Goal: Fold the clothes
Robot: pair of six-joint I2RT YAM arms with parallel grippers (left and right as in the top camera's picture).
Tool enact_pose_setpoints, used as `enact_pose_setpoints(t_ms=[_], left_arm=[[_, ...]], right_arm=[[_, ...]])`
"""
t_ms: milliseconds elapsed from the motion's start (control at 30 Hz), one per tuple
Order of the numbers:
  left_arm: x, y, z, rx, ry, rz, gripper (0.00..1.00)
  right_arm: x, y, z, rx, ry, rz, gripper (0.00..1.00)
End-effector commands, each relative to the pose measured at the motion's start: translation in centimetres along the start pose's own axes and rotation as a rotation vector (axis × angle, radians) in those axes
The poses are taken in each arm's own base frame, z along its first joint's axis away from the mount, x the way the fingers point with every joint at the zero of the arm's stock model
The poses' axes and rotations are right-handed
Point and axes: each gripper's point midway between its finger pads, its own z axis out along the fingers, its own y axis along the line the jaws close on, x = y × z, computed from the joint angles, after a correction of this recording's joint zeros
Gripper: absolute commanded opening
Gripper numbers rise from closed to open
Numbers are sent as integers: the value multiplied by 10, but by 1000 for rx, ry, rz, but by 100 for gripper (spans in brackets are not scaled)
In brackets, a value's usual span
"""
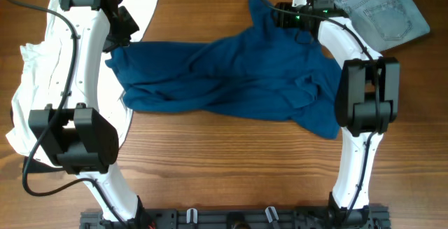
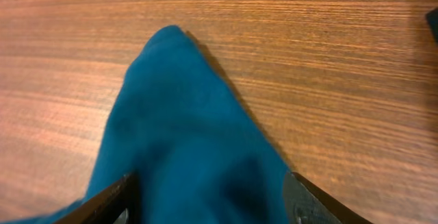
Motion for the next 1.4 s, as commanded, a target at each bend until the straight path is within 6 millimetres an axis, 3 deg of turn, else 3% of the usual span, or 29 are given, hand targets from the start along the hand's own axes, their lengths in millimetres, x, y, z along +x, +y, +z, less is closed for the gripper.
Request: enact_pose_setpoints(t_ms=[0, 167, 300, 467, 567, 600, 633, 767, 867, 900, 967, 1067, 1167, 1233, 1300, 1367], left_arm=[[-7, 6, -10, -6, -32, -1, 4], [-6, 7, -10, -9, -28, 0, 4], [-6, 7, -10, -10, -28, 0, 4], [-10, 4, -10, 0, -41, -3, 4], [-11, 4, -11, 3, -47, -5, 4], [-11, 3, -11, 4, -47, -5, 4], [-11, 3, -11, 4, -48, -5, 4], [-13, 2, -11, 9, -57, -7, 4], [-17, 0, -11, 16, -69, -9, 4], [-18, 0, -11, 18, -76, -11, 4], [-24, 3, -11, -1, -102, -14, 4], [-27, 5, -21, -3, -130, 5, 4], [-30, 8, -40, 19, -166, -1, 4], [-32, 10, -66, 52, -216, -12, 4], [-33, 14, -92, 84, -266, -22, 4], [-34, 18, -119, 119, -319, -34, 4]], right_arm=[[13, -10, 19, 18, 13, 53, 66], [17, -28, 27, 105, 6, 19, 66], [33, -37, 38, 131, 36, -7, 66], [52, -25, 43, 67, 104, -17, 60], [64, -11, 44, 27, 151, -37, 47], [68, -7, 44, 25, 169, -46, 33], [71, -5, 44, 31, 178, -51, 8], [70, -10, 42, 107, 181, -13, 4], [42, -14, 19, 133, 149, 30, 4], [27, -16, 6, 139, 129, 34, 4], [-16, -20, -40, 155, 62, 48, 4], [-73, -24, -130, 186, -50, 64, 4], [-105, -21, -213, 212, -151, 47, 4], [-124, -13, -287, 234, -257, 43, 4], [-131, -3, -338, 248, -327, 37, 4], [-131, 9, -376, 257, -376, 20, 4]])
